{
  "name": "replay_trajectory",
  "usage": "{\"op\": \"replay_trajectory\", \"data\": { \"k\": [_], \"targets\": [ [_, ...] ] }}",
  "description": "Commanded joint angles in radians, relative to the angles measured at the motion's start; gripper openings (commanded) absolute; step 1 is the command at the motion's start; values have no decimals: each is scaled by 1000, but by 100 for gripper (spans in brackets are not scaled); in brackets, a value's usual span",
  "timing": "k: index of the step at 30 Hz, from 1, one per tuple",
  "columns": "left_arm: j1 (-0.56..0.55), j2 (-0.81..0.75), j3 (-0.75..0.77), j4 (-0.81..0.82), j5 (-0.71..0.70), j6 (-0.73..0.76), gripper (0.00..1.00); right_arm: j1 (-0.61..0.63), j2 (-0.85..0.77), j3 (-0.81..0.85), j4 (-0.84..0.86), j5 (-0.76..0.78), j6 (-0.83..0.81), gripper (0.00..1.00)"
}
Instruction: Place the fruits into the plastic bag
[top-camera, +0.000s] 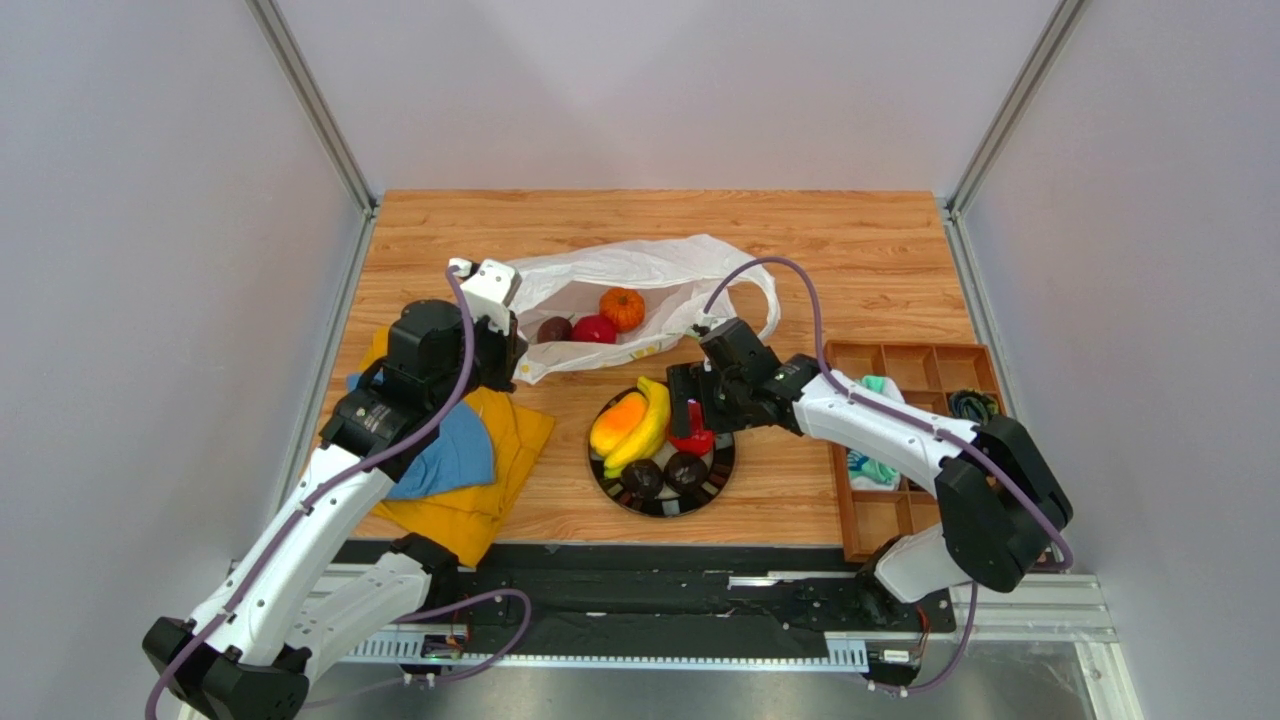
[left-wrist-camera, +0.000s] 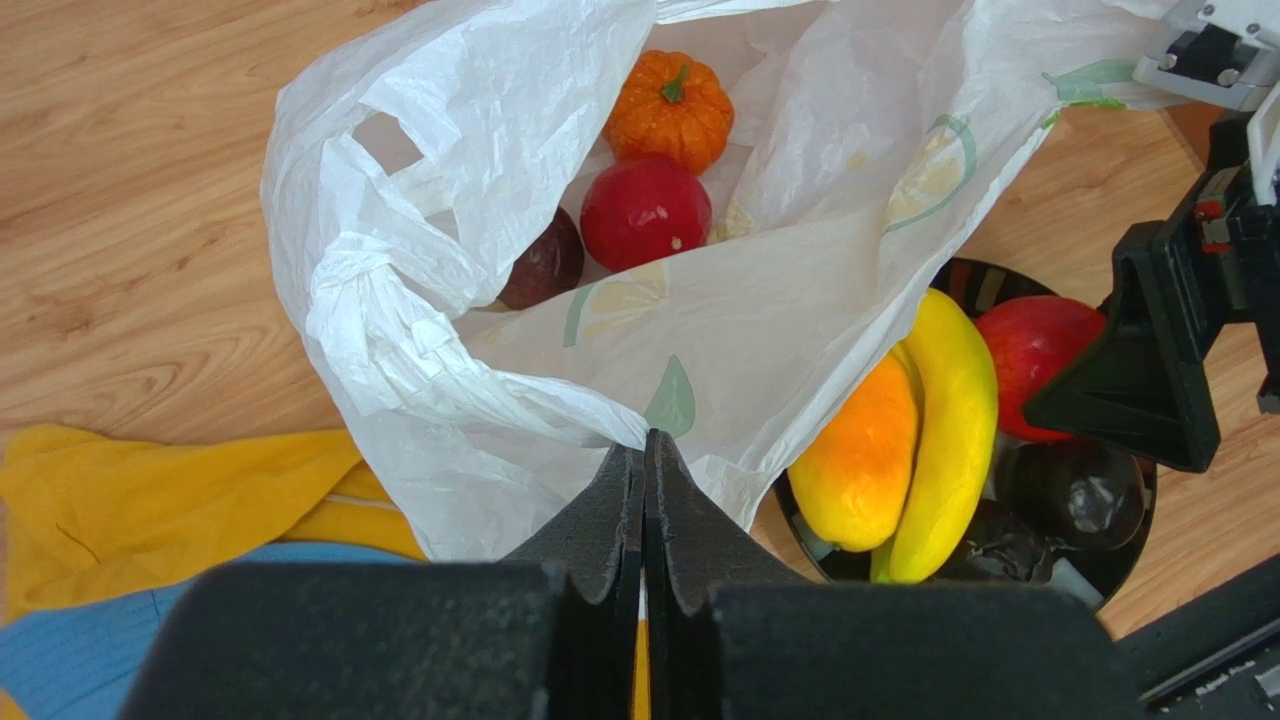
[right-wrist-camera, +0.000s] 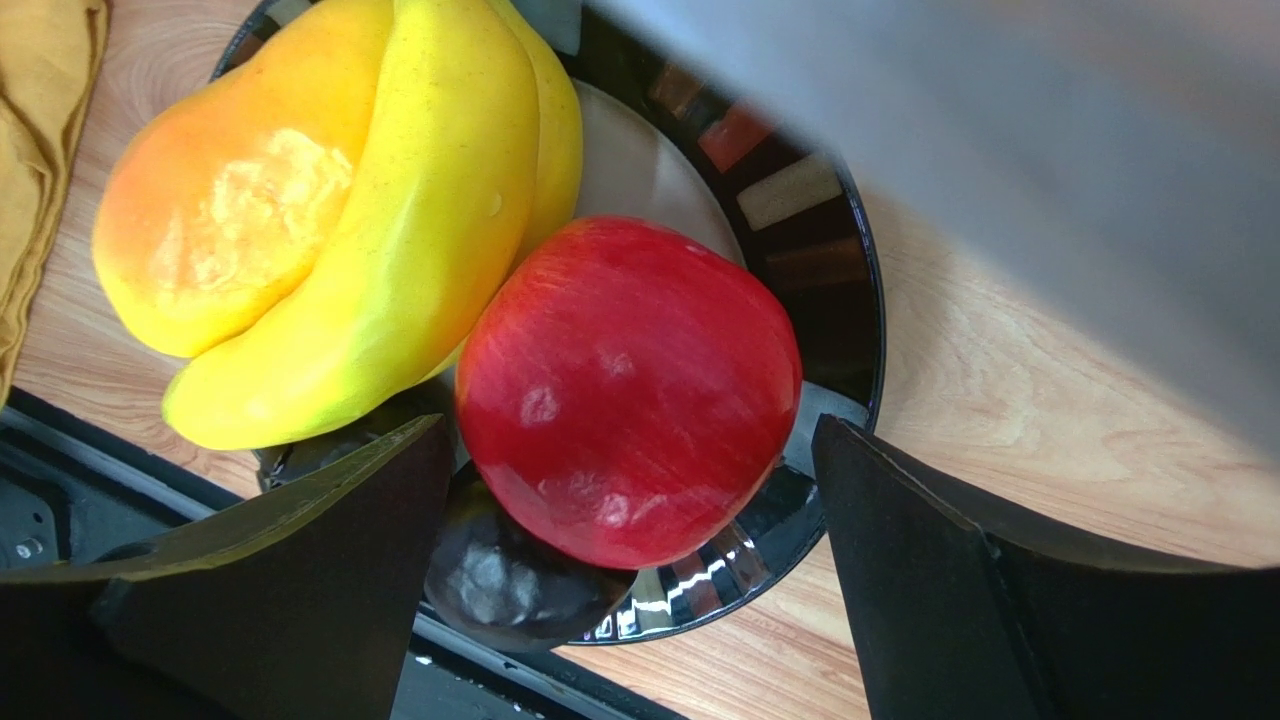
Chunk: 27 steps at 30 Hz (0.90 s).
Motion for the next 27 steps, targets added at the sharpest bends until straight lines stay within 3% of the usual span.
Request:
{"op": "replay_trajectory", "data": {
  "k": [1,7,10,12,17,27],
  "targets": [
    [-2,-6,43,13,8,-7,0,-7,18,-9,58,11,12,95],
    [-2,-4,41,11,6,-6,0,-5,43,-26,84,4,15,92],
    [-2,-3,41,11,6,-6,0,-5,43,-31,86,7,14,83],
    [-2,-4,41,11,6,-6,0,-7,35,-35,86,11,11,71],
    [-2,-3,41,11,9,-7,0,-7,9,-46,75,20,8,60],
    [-2,-4,43,11,14,-9,0,5,-136,-31,-17,99,-35,50]
  ]
}}
